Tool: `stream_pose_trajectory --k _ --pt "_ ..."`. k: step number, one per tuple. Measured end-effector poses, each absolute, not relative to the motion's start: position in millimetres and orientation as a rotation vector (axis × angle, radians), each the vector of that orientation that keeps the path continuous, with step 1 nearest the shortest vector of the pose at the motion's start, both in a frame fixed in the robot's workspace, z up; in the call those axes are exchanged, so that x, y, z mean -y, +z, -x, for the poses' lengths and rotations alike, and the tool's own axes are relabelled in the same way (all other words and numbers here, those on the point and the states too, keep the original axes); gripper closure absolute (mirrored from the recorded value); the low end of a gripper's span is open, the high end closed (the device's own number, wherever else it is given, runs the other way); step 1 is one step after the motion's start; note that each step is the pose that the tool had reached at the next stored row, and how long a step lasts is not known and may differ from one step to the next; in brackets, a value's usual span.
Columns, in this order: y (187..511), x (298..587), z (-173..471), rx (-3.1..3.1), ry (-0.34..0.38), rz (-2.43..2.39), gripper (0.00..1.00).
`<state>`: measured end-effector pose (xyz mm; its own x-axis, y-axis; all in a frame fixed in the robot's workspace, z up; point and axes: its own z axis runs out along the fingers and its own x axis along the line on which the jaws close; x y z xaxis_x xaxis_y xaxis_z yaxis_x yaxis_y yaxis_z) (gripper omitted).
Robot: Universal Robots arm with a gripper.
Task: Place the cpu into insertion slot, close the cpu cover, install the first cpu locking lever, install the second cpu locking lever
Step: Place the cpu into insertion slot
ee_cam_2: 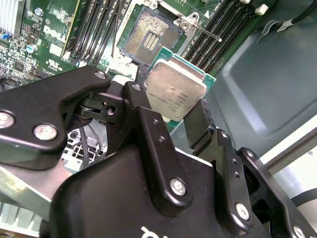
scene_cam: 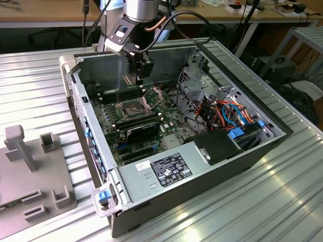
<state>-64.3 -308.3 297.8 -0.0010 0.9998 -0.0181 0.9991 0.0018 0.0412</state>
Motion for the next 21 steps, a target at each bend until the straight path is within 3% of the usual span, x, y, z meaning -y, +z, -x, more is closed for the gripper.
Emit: stream_pose_trajectory --k 21 --pt "263.2 319.3 64.4 -2.195 0.023 -2.192 0.45"
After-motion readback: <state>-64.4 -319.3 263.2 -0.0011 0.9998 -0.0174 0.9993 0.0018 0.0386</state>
